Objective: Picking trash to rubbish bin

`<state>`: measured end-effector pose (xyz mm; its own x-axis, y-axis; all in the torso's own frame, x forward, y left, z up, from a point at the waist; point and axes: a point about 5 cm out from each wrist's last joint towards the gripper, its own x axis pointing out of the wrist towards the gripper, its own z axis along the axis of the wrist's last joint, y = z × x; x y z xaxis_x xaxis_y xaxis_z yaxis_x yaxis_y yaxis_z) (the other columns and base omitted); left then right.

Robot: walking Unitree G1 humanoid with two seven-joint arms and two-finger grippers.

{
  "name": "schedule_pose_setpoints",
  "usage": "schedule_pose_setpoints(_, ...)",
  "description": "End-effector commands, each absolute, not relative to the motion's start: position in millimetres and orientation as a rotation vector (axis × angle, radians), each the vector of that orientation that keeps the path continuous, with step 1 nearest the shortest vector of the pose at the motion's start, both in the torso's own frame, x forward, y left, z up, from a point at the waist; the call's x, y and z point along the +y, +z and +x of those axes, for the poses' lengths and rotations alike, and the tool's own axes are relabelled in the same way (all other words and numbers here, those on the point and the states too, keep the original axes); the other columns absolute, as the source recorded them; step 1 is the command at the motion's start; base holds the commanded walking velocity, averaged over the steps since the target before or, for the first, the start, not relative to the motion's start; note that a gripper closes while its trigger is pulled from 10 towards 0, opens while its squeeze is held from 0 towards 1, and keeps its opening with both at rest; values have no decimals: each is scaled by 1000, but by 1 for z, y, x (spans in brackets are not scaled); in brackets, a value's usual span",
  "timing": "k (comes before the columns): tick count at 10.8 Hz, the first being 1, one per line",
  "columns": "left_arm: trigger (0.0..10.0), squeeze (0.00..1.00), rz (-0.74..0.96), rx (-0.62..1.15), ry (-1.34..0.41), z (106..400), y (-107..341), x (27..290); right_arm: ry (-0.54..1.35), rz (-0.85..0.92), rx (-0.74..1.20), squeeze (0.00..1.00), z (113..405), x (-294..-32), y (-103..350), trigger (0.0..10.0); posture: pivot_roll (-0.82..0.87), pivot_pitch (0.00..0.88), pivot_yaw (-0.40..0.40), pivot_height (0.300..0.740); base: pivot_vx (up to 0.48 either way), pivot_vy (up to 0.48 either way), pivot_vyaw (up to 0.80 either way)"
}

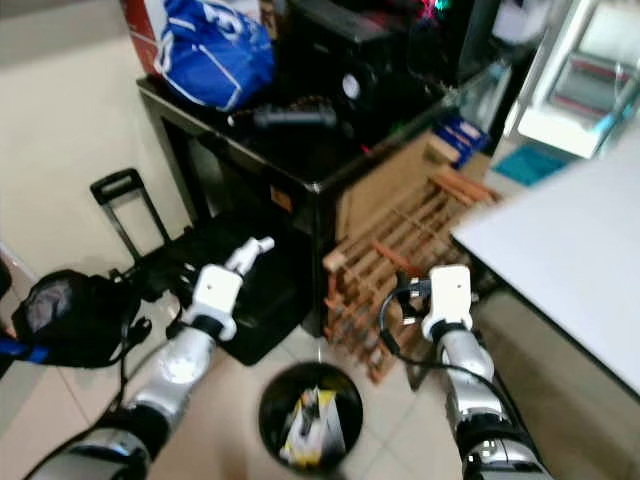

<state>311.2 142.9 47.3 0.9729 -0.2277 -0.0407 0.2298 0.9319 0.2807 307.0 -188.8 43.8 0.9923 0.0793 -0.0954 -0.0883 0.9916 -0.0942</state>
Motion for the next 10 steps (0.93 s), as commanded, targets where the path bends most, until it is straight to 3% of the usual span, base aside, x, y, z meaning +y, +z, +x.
schedule_pose_setpoints(1, 10000, 0, 297, 10, -211, 312, 48, 152, 113, -92, 85, 0, 310, -179, 46, 10000, -30, 54, 18, 740, 480, 0, 0)
schedule_pose_setpoints(6, 10000, 0, 286, 31, -232, 309, 44, 149, 117, -96, 101, 0, 309, -178, 43, 10000, -28, 58, 19, 740, 0, 0, 0)
schedule_pose_setpoints(10, 10000, 0, 243, 271, -270, 293, 9, 144, 175, -211, 405, 0, 293, -174, 5, 10000, -31, 55, 18, 740, 0, 0, 0)
